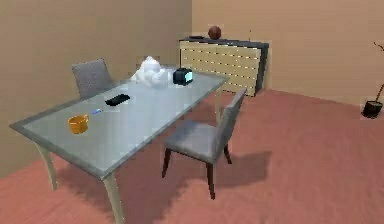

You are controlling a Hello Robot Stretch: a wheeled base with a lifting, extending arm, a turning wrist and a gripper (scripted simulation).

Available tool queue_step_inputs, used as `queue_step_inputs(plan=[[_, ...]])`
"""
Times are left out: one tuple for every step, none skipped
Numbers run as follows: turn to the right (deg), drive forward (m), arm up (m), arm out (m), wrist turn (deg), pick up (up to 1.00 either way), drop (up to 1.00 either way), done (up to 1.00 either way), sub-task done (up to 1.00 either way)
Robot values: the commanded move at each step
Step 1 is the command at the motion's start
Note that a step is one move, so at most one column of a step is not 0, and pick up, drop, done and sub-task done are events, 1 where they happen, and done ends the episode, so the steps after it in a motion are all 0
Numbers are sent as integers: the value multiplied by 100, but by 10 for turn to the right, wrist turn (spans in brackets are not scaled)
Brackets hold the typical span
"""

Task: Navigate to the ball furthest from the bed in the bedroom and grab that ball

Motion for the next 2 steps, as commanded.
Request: queue_step_inputs(plan=[[330, 0, 0, 0, 0, 0, 0, 0, 0], [0, 90, 0, 0, 0, 0, 0, 0, 0]])
